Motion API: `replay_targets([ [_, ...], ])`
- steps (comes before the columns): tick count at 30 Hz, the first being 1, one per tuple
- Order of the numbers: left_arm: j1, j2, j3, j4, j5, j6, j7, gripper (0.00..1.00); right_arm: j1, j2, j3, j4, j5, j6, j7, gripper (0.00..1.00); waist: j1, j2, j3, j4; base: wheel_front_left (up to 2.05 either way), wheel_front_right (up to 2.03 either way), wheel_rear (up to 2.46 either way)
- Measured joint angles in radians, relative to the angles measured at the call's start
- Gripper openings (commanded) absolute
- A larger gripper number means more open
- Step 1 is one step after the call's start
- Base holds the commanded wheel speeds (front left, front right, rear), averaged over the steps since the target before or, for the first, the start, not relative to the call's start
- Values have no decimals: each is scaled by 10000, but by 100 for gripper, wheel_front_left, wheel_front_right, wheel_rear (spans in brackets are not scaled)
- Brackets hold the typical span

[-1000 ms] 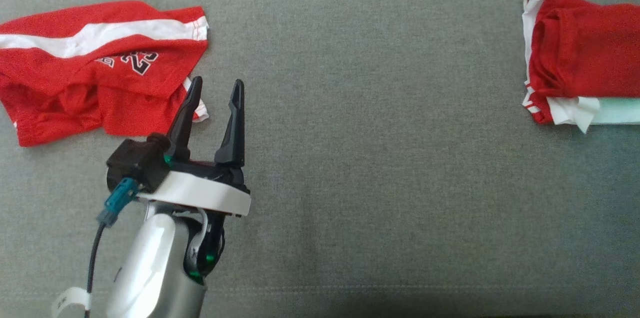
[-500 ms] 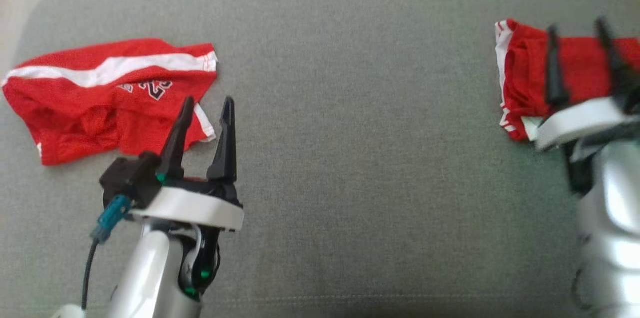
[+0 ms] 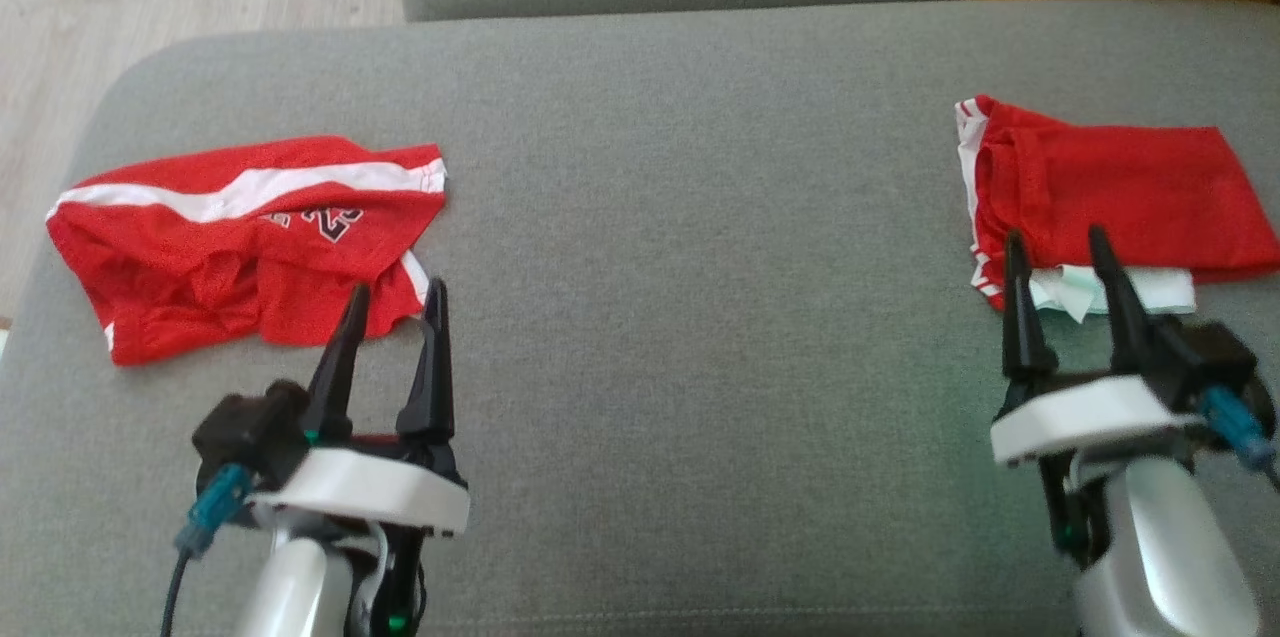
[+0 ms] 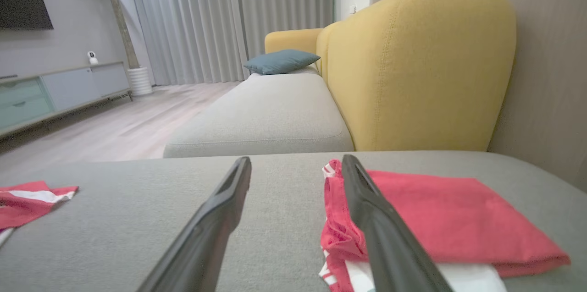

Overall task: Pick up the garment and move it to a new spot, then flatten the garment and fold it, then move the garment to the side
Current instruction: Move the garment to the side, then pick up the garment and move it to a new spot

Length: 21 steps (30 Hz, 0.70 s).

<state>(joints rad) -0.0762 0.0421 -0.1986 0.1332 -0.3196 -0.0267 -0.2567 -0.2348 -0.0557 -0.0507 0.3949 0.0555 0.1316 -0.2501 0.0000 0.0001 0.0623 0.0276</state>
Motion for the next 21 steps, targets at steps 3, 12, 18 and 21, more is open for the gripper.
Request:
replay_targets([
  [3,224,2,8,4,-2,0,0,100,554,46,138,-362,692,0,-6,100,0,0,-166,-55,0,0,0],
  [12,355,4,8,-6,-2,4,0,100,1202,77,174,-924,1016,0,-8,100,0,0,-294,-181,0,0,0],
  [18,350,4,-15,-29,-2,4,0,100,1201,77,169,-1043,1016,0,-8,100,0,0,-223,-174,0,0,0],
  [21,350,4,-48,-29,-2,4,0,100,1202,77,163,-1080,1016,0,-8,100,0,0,-200,-165,0,0,0],
])
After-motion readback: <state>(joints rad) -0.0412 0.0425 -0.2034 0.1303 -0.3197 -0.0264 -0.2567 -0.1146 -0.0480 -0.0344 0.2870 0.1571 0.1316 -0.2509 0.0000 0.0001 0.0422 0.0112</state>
